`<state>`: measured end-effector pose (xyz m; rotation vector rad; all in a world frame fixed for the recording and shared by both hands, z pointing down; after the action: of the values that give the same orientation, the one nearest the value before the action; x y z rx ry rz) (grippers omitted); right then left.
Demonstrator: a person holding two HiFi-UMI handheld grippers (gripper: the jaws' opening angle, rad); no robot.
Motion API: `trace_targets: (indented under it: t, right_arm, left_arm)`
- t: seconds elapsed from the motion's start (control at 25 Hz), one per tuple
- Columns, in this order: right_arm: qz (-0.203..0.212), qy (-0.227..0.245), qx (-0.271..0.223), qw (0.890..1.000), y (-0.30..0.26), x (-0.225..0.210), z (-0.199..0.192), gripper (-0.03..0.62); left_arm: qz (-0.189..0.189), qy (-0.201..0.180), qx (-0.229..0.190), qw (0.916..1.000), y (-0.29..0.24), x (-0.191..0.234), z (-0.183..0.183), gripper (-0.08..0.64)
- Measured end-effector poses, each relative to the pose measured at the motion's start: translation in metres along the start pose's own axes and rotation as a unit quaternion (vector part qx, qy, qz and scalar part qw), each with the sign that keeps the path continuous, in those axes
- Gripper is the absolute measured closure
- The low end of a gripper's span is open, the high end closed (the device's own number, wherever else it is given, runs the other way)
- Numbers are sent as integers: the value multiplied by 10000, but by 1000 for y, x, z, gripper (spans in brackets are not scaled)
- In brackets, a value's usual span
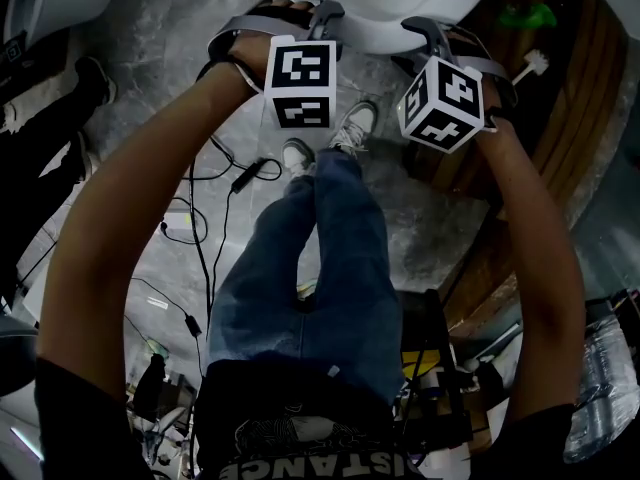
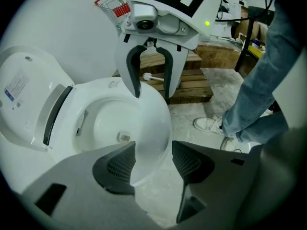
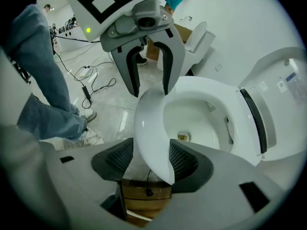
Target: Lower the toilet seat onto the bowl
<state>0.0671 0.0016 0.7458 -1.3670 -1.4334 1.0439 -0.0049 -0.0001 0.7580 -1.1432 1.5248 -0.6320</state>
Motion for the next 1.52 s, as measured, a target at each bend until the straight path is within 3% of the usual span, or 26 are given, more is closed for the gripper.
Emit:
trace_targets:
  t: [0.12,0.24,0.4,0.52,0.64,0.88,1.12,1.4,1.52]
  right_arm:
    - [-3,-281,-223,9994,10,1,5,364]
    - [-89,-656,-560,9962,27,-1,13,437]
    - [-150,-949,-930,9910,52,3,30,484]
    - [-235,-1113,-1120,9872,76,6,44,502]
    - [-292,-1640,-1446,9754,104,9,56,518]
    - [-612,-2385,-2087,9465,165,4,87,525]
    - [-960,-3078,-2726,9065,239,6,111,534]
    - [-1445,-3740,-3361,8522,321,26,122,535]
    - [-1594,-3907,-3661,8294,351,32,132,541]
  left_arm:
    - [33,232,-21,9997,7,7,5,311]
    - [81,746,-137,9971,20,18,15,323]
    - [129,1528,-384,9874,48,34,28,348]
    - [201,1881,-499,9807,75,45,34,357]
    - [334,2326,-604,9701,108,54,39,391]
    - [588,3523,-916,9295,168,77,56,445]
    - [742,4573,-1304,8766,234,103,79,474]
    - [1055,5127,-1810,8326,307,120,106,526]
    - [1121,5409,-1970,8099,333,123,112,531]
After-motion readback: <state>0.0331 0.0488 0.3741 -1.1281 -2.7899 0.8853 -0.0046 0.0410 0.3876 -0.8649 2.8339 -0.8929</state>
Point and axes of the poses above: the fingertips, and each gripper's own axes: y backward along the fingers, x to its left, z out of its top, the point moved 1 cm from there along y, backward along the fingers, and after that the axes turned 11 degrees about z, right-handed, at the moved point
